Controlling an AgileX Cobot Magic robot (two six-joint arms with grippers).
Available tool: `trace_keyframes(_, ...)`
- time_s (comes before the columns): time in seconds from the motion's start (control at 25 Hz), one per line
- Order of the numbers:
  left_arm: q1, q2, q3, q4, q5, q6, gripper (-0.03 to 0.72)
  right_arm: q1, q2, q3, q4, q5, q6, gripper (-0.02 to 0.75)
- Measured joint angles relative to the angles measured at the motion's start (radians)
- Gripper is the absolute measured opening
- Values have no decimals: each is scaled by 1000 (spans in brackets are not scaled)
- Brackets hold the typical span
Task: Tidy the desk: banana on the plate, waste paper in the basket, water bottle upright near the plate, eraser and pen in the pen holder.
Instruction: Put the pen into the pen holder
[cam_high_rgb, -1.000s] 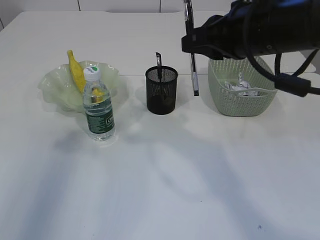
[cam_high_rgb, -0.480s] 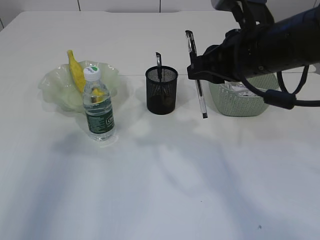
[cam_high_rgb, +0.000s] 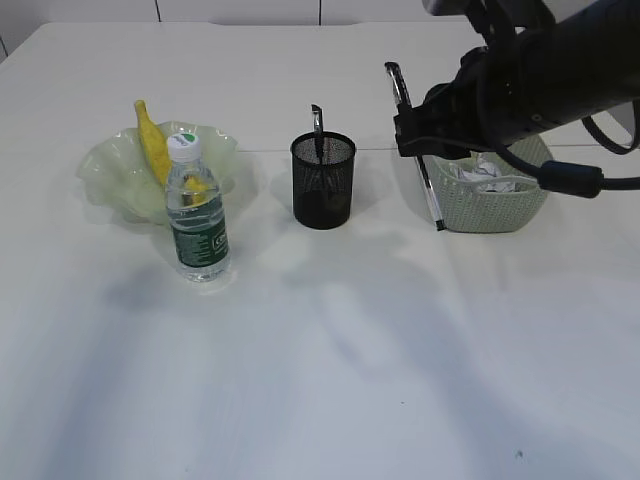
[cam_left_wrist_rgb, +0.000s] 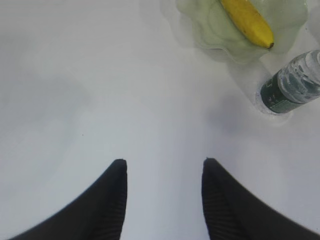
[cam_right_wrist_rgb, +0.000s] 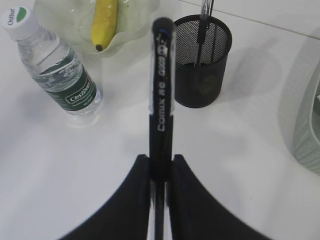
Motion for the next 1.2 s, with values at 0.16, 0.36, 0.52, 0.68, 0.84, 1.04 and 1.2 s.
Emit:
trace_keyframes(0.16, 0, 0, 0, -6, 0, 0, 339, 0, 12, -26, -37, -15, 38, 57)
trace_keyframes(0.36, 0, 0, 0, -10, 2, 0, 337, 0, 71, -121, -42, -41, 47, 57)
trace_keyframes(0.52, 0, 0, 0, -12, 4, 0, 337, 0, 145, -195, -44, -92, 47, 57)
trace_keyframes(0.68, 0, 0, 0, -13, 6, 0, 337, 0, 206, -227, -46, -192, 27, 57)
trace_keyframes(0.84, 0, 0, 0, -13, 8, 0, 337, 0, 262, -231, -46, -334, 20, 56)
trace_keyframes(1.04, 0, 0, 0, -15, 8, 0, 333, 0, 347, -270, -46, -419, 19, 56)
trace_keyframes(1.2, 0, 0, 0, -16, 8, 0, 330, 0, 432, -363, -31, -420, 17, 56)
